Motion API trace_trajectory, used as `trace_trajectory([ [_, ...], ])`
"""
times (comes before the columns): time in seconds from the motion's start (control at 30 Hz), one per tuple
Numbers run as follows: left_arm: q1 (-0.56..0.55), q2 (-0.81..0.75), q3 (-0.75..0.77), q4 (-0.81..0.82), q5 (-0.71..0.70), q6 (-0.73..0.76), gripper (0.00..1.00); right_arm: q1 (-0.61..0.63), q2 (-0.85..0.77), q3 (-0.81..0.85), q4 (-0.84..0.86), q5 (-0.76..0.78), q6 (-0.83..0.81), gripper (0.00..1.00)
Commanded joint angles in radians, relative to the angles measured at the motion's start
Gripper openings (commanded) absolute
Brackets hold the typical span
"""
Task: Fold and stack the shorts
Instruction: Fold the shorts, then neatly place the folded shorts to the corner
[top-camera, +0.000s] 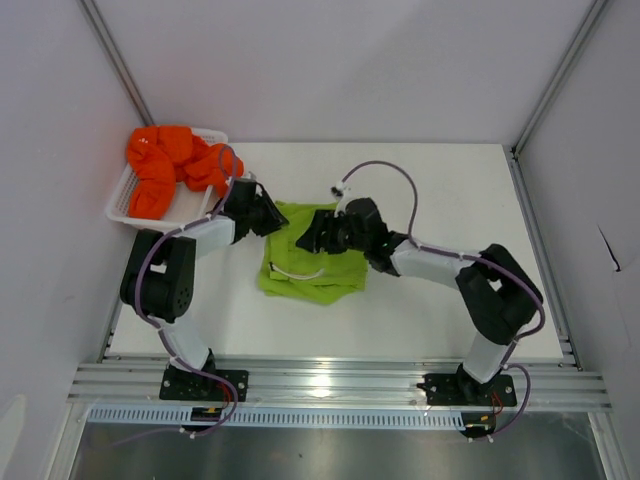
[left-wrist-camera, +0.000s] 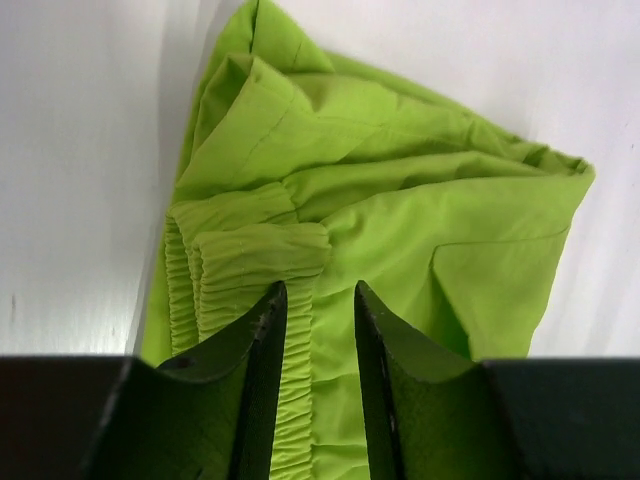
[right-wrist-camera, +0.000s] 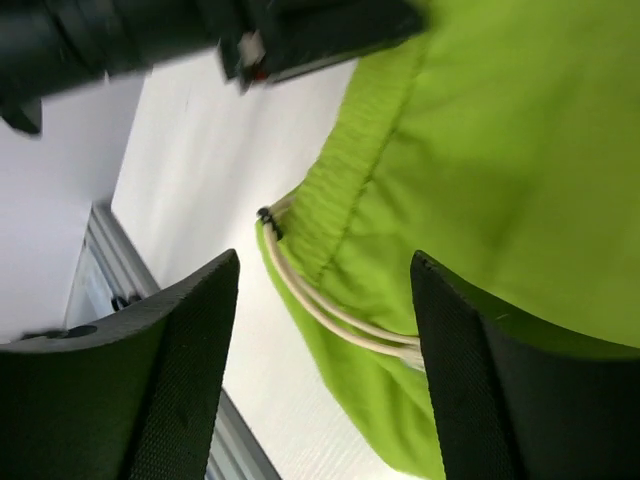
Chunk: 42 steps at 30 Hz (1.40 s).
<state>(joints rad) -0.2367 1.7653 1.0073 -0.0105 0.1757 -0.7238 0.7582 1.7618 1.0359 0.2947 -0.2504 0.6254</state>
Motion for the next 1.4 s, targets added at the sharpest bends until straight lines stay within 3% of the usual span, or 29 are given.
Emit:
trace_trajectory([
  [0.0, -0.007, 0.022, 0.115, -0.057, -0.035, 0.069, 0.37, -0.134, -0.099, 0.036, -0.135, 0.028, -0.055, 0.72],
  [0.23, -0.024, 0.01, 0.194, -0.129, -0.051, 0.104, 0.44, -0.408, -0.041, 0.081, -0.186, -0.108, -0.07, 0.76],
  [0.4, -0.026, -0.058, 0.254, -0.226, -0.094, 0.123, 0.63, -0.497, 0.082, 0.147, -0.158, -0.223, -0.059, 0.77],
  [0.57, -0.026, -0.165, 0.182, -0.233, -0.082, 0.101, 0.69, -0.505, 0.206, 0.233, -0.151, -0.266, -0.066, 0.78],
  [0.97, -0.059, -0.464, -0.081, -0.221, -0.073, 0.05, 0.7, -0.504, 0.386, 0.335, -0.112, -0.395, -0.044, 0.76],
  [1.13, -0.067, -0.558, -0.14, -0.249, -0.091, 0.057, 0.7, -0.491, 0.424, 0.337, -0.074, -0.408, -0.029, 0.64],
  [1.27, -0.069, -0.584, -0.173, -0.247, -0.1, 0.057, 0.7, -0.482, 0.432, 0.313, -0.013, -0.395, 0.014, 0.42],
  [1.3, -0.069, -0.586, -0.179, -0.246, -0.099, 0.057, 0.7, -0.484, 0.43, 0.305, 0.03, -0.394, 0.049, 0.31],
  [1.37, -0.069, -0.587, -0.182, -0.249, -0.097, 0.058, 0.7, -0.488, 0.423, 0.276, 0.072, -0.382, 0.088, 0.19],
])
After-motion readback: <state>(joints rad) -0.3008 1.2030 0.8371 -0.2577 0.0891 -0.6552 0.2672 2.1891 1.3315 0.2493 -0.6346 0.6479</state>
